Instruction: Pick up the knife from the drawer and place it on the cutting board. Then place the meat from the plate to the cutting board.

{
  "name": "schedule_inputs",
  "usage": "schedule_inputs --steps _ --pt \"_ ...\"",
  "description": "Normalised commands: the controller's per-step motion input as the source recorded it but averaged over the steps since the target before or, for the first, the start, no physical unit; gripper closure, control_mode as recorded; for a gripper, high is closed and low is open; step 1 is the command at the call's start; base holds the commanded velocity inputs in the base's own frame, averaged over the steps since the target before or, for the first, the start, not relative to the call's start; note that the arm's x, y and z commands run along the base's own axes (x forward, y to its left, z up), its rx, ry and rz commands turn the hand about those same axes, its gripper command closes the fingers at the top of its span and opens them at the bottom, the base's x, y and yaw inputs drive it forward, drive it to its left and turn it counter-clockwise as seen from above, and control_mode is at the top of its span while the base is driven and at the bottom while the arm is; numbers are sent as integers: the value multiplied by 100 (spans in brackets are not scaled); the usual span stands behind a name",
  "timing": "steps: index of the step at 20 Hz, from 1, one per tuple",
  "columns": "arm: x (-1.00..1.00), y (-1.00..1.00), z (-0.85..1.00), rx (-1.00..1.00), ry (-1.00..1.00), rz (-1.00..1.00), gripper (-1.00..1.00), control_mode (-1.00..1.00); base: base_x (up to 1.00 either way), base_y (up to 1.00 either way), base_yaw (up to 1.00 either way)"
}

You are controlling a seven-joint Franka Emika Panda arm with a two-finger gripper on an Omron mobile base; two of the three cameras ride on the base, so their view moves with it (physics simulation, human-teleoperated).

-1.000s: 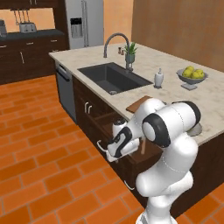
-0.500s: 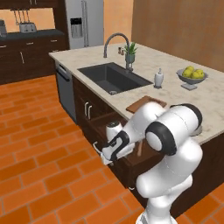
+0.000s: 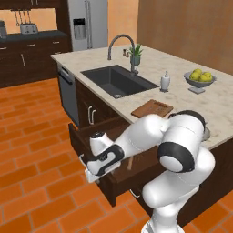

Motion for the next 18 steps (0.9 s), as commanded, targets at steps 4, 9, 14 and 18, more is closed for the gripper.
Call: schedule_inputs --steps 4,9,14,18 --pt "-46 100 35 1 15 13 -100 -100 0 0 0" --pt "-40 100 27 1 11 10 -100 -100 0 0 0" --pt "-11 -36 94 0 0 -14 -100 -100 0 0 0" --pt "10 -100 100 0 0 -31 -100 -100 0 0 0"
